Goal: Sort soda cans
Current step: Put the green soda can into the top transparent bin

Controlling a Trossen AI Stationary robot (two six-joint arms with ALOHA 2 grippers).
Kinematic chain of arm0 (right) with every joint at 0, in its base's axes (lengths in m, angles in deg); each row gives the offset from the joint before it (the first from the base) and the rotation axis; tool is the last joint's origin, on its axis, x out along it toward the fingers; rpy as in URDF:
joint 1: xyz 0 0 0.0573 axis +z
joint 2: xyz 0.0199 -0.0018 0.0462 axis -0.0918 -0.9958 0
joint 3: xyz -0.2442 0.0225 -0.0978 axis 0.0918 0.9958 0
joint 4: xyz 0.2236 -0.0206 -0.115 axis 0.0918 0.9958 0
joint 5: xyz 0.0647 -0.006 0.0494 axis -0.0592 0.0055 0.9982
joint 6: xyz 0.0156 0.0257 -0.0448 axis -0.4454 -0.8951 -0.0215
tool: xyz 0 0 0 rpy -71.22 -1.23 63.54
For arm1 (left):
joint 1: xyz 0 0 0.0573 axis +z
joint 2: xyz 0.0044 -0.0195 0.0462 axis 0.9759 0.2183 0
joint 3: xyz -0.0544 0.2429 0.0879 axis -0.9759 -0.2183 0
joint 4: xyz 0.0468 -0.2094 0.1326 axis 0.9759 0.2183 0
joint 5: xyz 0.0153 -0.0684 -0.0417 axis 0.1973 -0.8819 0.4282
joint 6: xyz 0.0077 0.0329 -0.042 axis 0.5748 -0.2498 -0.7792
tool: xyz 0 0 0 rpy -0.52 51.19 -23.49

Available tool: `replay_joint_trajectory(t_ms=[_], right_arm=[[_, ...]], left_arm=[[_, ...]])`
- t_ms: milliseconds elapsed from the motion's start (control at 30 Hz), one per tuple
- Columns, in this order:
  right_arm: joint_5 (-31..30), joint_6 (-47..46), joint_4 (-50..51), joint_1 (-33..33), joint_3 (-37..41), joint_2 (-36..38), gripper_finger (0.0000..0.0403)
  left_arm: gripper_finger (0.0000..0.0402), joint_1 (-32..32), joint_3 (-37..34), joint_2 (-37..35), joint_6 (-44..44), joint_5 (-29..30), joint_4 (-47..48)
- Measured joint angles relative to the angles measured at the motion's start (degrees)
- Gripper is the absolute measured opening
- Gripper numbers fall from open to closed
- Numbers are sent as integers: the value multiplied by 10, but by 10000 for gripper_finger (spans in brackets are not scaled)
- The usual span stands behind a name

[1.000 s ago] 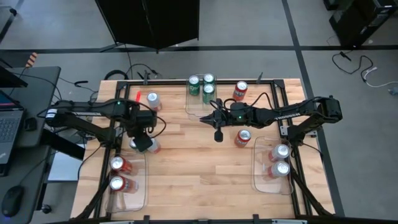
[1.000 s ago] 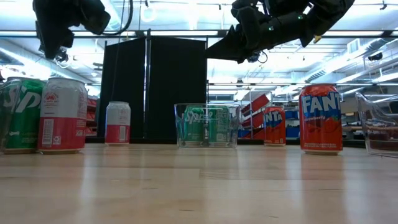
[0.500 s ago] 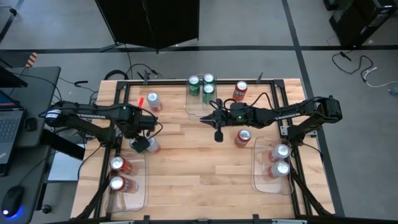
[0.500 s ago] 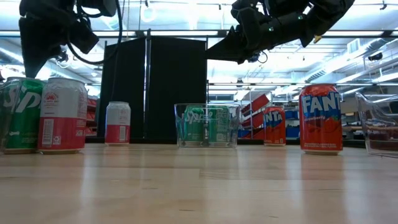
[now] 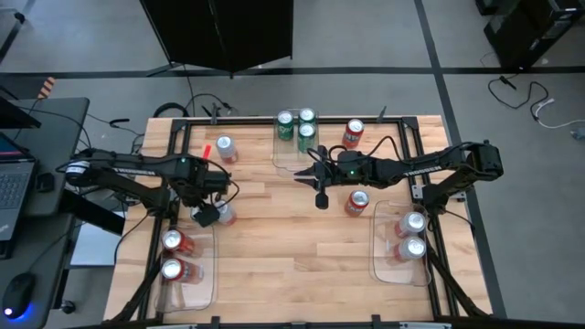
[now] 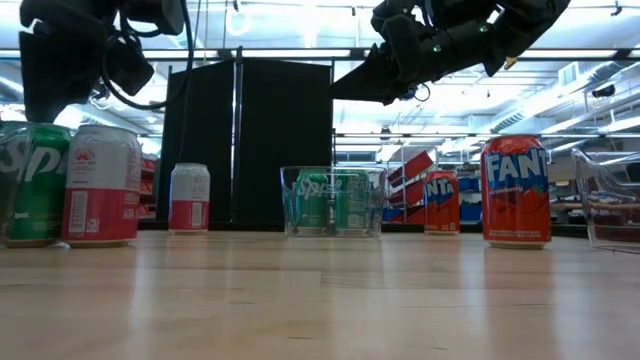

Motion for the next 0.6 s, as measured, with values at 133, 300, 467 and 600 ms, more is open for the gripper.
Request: replay_joint_trajectory(t_ms=[133,300,467,600], right_arm=[[0,0,0,0,0,0,66],[0,0,-1,0,0,0,69],[0,0,-5,0,0,0,70],[0,0,-5,0,0,0,73]], left_arm=[[286,0,-1,0,19,24,-13],[286,0,-1,1,25,25,-11],[286,0,26,4,35,45,-2],[286,0,43,2,33,56,-6]])
